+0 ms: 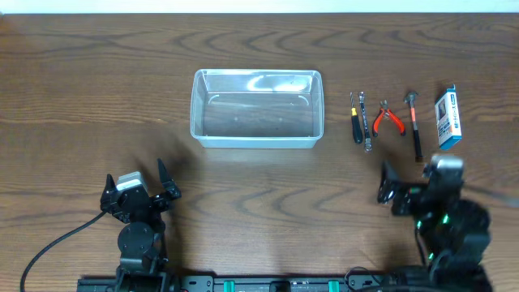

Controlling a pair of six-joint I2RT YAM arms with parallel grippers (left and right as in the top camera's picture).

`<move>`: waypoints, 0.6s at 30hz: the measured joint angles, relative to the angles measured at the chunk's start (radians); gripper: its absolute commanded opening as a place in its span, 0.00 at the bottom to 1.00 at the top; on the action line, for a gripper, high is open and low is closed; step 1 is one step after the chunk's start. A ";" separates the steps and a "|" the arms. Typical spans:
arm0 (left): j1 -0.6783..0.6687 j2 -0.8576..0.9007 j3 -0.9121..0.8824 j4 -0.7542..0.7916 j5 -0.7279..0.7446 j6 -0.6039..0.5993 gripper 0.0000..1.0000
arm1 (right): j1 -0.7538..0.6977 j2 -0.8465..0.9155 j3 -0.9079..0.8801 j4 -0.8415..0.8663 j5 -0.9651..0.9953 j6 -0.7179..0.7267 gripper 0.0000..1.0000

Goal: Pack container

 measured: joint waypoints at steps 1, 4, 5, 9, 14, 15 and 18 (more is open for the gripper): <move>0.000 0.000 0.000 0.000 0.000 0.000 0.98 | 0.000 0.095 0.073 -0.032 0.001 -0.003 0.99; 0.000 0.000 0.000 0.000 0.000 0.000 0.98 | 0.000 0.332 0.259 -0.120 0.001 -0.009 0.99; 0.000 0.000 0.000 0.000 0.000 0.000 0.98 | 0.000 0.429 0.342 -0.161 0.002 -0.010 0.99; 0.000 0.000 0.000 0.000 0.000 0.000 0.98 | 0.003 0.748 0.649 -0.276 -0.002 -0.013 0.99; 0.000 0.000 0.000 0.000 0.000 0.000 0.98 | 0.008 0.999 0.905 -0.234 -0.158 -0.033 0.89; 0.000 0.000 0.000 0.000 0.000 0.000 0.98 | 0.008 1.030 0.932 -0.222 -0.196 -0.041 0.89; 0.000 0.000 0.000 0.000 0.000 0.000 0.98 | 0.020 1.110 0.995 -0.222 -0.238 -0.033 0.91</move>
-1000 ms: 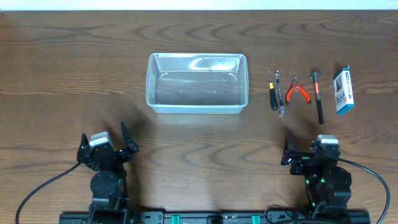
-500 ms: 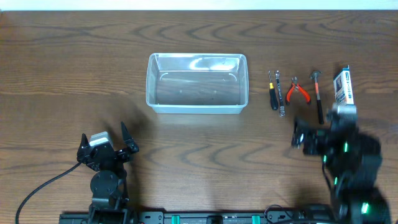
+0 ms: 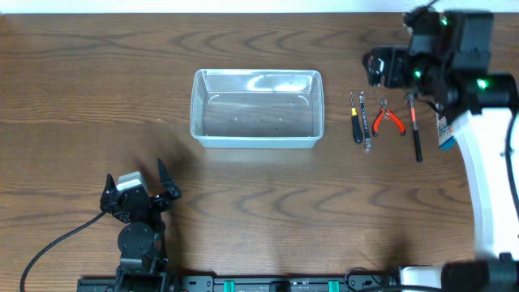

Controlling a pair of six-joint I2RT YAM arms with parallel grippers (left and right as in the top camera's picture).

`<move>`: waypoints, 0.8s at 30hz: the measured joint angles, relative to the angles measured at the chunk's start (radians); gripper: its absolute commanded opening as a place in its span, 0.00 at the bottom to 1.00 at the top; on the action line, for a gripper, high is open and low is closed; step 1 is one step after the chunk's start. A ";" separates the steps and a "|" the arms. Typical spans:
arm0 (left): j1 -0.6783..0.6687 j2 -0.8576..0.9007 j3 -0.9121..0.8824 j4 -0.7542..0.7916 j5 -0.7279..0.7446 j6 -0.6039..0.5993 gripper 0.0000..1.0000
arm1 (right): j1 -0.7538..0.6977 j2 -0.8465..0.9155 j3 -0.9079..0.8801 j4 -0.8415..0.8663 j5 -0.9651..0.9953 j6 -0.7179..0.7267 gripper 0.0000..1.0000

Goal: Pack container

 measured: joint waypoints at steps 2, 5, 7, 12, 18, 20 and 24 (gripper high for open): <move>0.000 0.000 0.000 0.000 0.000 0.000 0.98 | 0.026 0.053 0.030 0.000 0.023 0.011 0.91; 0.000 0.000 0.000 0.000 0.000 0.000 0.98 | 0.083 0.113 0.046 0.003 0.084 0.020 0.89; 0.000 0.000 0.000 0.000 0.000 0.000 0.98 | 0.134 0.150 0.046 0.003 0.136 0.040 0.86; 0.000 0.000 0.000 0.000 0.000 0.000 0.98 | 0.245 0.237 0.046 -0.002 0.228 0.128 0.68; 0.000 0.000 0.000 0.000 0.000 0.000 0.98 | 0.296 0.306 0.047 -0.016 0.273 0.234 0.54; 0.000 0.000 0.000 0.000 0.000 0.000 0.98 | 0.313 0.327 0.047 -0.019 0.288 0.257 0.53; 0.000 0.000 0.000 0.000 0.000 0.000 0.98 | 0.344 0.369 0.048 -0.057 0.331 0.310 0.49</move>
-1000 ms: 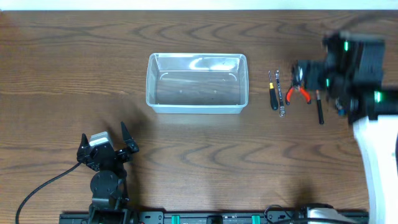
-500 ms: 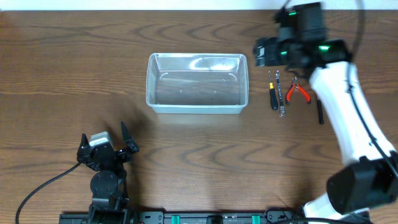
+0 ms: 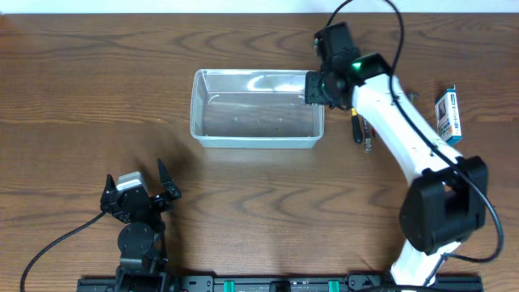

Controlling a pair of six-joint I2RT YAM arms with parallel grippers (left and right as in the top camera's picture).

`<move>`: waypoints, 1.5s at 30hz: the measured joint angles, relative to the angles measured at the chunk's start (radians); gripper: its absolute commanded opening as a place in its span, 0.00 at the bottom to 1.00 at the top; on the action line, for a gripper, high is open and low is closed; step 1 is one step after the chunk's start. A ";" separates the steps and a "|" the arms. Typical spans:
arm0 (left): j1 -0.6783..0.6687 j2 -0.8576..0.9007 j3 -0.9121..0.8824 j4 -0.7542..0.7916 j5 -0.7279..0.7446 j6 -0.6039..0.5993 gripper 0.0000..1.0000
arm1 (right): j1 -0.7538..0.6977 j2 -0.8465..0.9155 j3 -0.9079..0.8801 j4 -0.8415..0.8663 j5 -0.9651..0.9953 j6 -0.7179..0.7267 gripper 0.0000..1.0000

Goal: Pack container

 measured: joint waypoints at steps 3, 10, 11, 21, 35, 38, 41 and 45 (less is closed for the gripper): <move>0.000 0.000 0.000 0.000 0.000 0.000 0.98 | 0.011 0.032 0.001 -0.041 0.026 0.043 0.48; 0.000 0.000 0.000 0.000 0.000 0.000 0.98 | 0.011 0.093 0.002 -0.115 0.087 0.119 0.39; 0.000 0.000 0.000 0.000 0.000 0.000 0.98 | 0.011 0.097 0.002 -0.117 0.091 0.125 0.38; 0.000 0.000 0.000 0.000 0.000 0.000 0.98 | -0.011 0.111 0.002 -0.175 0.115 0.137 0.22; 0.000 0.000 0.000 0.000 0.000 0.000 0.98 | -0.121 0.114 0.002 -0.208 0.138 -0.076 0.59; 0.000 0.000 0.000 0.000 0.000 0.000 0.98 | -0.121 0.113 0.002 -0.173 0.127 -0.105 0.62; 0.000 0.000 0.000 0.000 0.000 0.000 0.98 | -0.122 0.101 0.002 -0.132 0.098 -0.121 0.66; 0.000 0.000 0.000 0.000 0.000 0.000 0.98 | -0.137 0.019 0.001 -0.092 0.076 -0.132 0.77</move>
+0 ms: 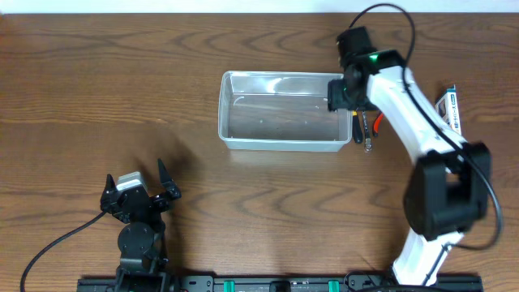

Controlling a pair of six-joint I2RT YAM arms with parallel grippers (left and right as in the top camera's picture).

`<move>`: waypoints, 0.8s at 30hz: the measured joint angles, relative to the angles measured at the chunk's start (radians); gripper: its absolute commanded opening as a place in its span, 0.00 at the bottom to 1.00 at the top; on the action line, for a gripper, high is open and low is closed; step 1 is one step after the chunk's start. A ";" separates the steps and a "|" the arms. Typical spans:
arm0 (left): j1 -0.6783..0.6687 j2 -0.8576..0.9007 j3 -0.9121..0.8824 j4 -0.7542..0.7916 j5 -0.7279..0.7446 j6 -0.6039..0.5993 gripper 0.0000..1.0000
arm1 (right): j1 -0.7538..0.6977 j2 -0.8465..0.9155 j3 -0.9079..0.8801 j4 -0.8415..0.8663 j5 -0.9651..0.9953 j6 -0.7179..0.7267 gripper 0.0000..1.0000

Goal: Pack container

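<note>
The clear plastic container (280,143) lies empty in the upper middle of the table. My right gripper (340,94) sits on its right end wall and appears shut on the rim, though the wrist hides the fingertips. Just right of the container lie a black-and-yellow screwdriver (357,130), a small wrench (367,141) and red pliers (377,124), the pliers partly under my right arm. A blue-and-white box (451,104) peeks out past the arm at the far right. My left gripper (137,185) rests open near the front left, far from everything.
The right arm (409,113) stretches diagonally across the tool row and hides whatever lies beneath it. The container's right end now nearly touches the screwdriver. Bare wooden table lies to the left of the container and in front of it.
The container has shifted to the right by about a fifth of its length, with my right gripper still on its right end. It now lies close against the tools. The left arm has not moved.
My right gripper was first low at the front right, near its base. Then it was up over the tools at the back right. Then it was at the container's right end wall. Now the container and the gripper both stand further right.
</note>
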 measured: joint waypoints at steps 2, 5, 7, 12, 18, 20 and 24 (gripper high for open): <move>0.000 0.000 0.000 0.000 0.000 0.000 0.98 | -0.026 -0.069 0.000 0.011 0.000 -0.005 0.81; 0.000 0.000 0.000 0.000 0.000 0.000 0.98 | -0.104 -0.173 0.002 0.013 0.034 -0.016 0.87; 0.000 0.000 0.000 0.000 0.000 0.000 0.98 | -0.175 -0.206 0.008 0.014 0.052 -0.045 0.91; 0.000 0.000 0.000 0.000 0.000 0.000 0.98 | -0.364 -0.170 0.013 0.016 0.087 -0.146 0.93; 0.000 0.000 0.000 0.000 0.000 0.000 0.98 | -0.520 -0.044 0.013 0.046 0.054 -0.274 0.92; 0.000 0.000 0.000 0.000 0.000 0.000 0.98 | -0.560 -0.010 0.012 0.057 0.022 -0.306 0.92; 0.000 0.000 0.000 0.000 0.000 0.000 0.98 | -0.611 0.040 0.012 0.073 -0.012 -0.337 0.86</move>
